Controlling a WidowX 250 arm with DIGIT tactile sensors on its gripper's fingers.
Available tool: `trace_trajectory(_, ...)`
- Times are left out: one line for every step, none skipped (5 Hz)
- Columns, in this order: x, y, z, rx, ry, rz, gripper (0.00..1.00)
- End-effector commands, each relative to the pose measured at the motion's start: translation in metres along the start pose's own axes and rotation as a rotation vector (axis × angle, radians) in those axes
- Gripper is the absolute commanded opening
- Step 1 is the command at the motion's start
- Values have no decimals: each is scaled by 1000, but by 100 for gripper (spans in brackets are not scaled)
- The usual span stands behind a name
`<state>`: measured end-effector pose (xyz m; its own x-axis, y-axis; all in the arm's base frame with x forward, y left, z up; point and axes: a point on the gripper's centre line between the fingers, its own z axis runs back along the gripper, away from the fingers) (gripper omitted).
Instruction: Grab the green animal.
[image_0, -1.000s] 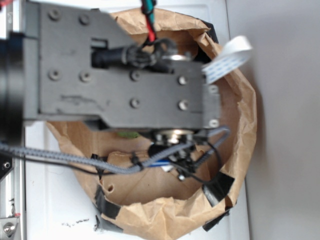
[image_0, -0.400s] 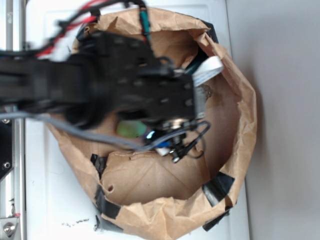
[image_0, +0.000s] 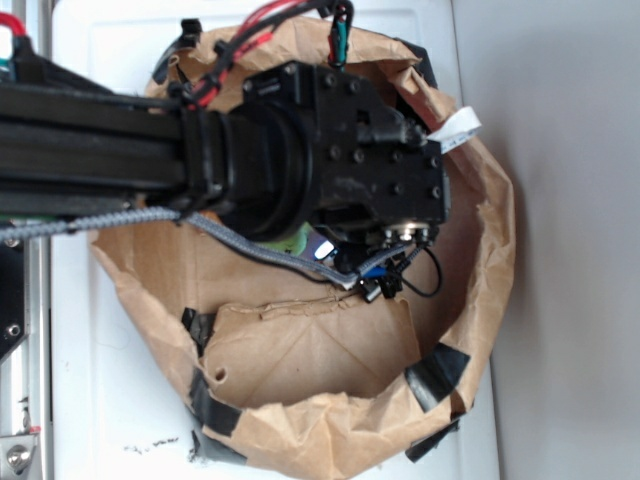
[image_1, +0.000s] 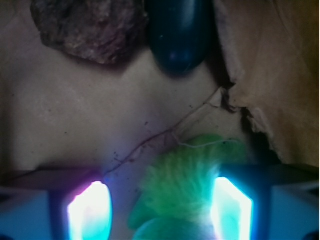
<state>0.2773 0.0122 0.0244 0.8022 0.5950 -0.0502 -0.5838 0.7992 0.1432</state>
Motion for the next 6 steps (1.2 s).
trace_trajectory(8, 7, 17, -48, -145, -5, 0)
trace_trajectory(8, 5, 15, -57, -152, -19, 0)
trace_trajectory(6, 5, 15, -62, -164, -24, 0)
trace_trajectory(1, 3, 26, -101, -153, -50, 0)
trace_trajectory(-13, 0, 72, -179, -143, -99, 0)
trace_trajectory(-34, -1, 97, -277, -217, -146, 0)
